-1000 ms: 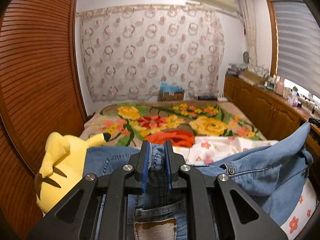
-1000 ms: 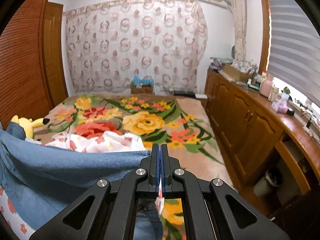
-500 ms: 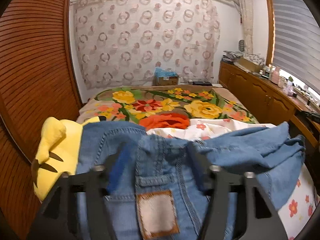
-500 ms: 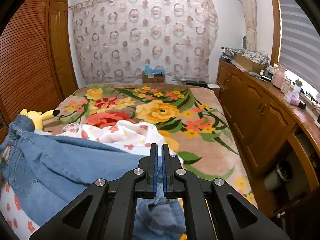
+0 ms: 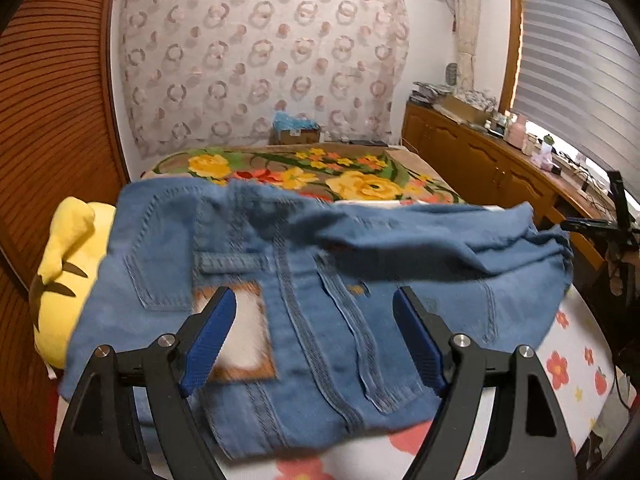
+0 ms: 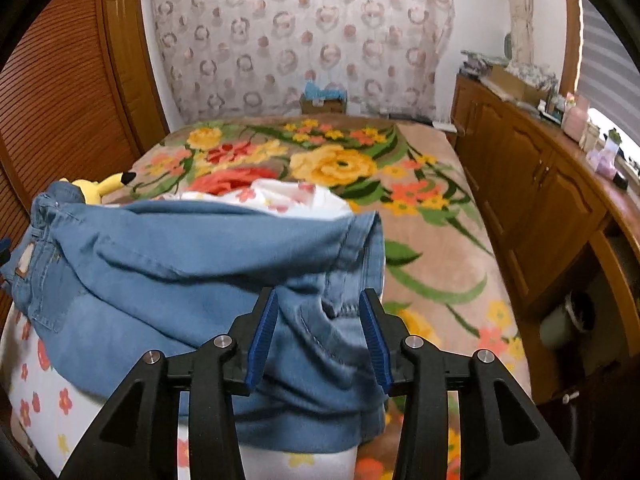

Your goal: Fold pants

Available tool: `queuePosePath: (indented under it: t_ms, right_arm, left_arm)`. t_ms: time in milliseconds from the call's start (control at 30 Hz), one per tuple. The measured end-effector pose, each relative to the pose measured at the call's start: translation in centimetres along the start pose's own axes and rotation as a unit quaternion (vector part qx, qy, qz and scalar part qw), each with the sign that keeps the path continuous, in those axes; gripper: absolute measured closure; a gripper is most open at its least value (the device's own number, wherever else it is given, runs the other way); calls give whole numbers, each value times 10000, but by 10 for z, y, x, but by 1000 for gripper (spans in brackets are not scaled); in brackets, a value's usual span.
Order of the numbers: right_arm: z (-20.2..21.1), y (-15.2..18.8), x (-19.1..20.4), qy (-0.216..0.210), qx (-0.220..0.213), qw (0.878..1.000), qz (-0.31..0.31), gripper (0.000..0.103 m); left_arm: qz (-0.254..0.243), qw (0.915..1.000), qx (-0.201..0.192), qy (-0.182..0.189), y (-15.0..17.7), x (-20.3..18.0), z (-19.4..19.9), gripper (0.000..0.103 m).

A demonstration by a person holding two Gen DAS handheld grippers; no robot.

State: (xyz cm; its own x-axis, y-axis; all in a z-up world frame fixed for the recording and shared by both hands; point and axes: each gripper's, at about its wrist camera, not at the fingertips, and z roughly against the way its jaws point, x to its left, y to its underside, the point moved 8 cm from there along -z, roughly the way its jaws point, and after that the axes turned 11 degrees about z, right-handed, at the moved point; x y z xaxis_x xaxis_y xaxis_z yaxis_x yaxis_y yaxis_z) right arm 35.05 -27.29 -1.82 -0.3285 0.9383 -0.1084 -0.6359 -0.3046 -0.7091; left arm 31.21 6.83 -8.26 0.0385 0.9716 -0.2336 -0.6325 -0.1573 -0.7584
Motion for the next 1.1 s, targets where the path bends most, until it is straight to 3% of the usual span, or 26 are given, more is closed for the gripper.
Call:
queuePosePath:
  t_ms: [333, 367, 400, 500, 633, 800, 833, 900, 933, 1033, 1100]
  right_arm:
    - [-18, -8, 2, -86, 455, 9989, 72, 61]
    - [-18, -9, 3, -110, 462, 9989, 48, 86]
    - [-17, -11, 4, -177, 446, 9988, 47, 95]
    - [2, -16, 1, -104, 216, 9997, 48, 95]
    - [34, -6, -11, 99, 11, 9999, -123, 96]
    - [38, 19, -11, 116, 299, 9994, -133, 95]
    - [36, 20, -9, 93, 324, 9994, -104, 92]
    - [36, 13, -8, 132, 301, 9994, -90, 70]
    - [37, 6, -10, 165, 243, 9995, -119, 65]
    - [40, -10, -13, 47, -95, 9996, -248, 61]
    - [32, -17, -13, 39, -100, 9997, -212, 61]
  left_arm:
    - [-30, 9996, 290, -29, 34, -4, -8, 22]
    - [-20, 9995, 302, -36, 36, -3, -8, 22]
    - [-8, 9995, 313, -43, 37, -3, -9, 22]
    - [24, 9994, 342, -103, 39, 1, -10, 22]
    - [41, 9994, 328, -111, 39, 3, -10, 22]
    - [58, 9995, 288, -111, 39, 4, -10, 22]
    - [77, 9995, 291, -111, 39, 5, -11, 22]
    - [92, 9995, 293, -114, 39, 3, -13, 22]
    - [99, 9994, 299, -112, 39, 3, -13, 22]
    - [52, 9994, 318, -137, 39, 1, -13, 22]
    - [16, 9994, 312, -151, 38, 0, -13, 22]
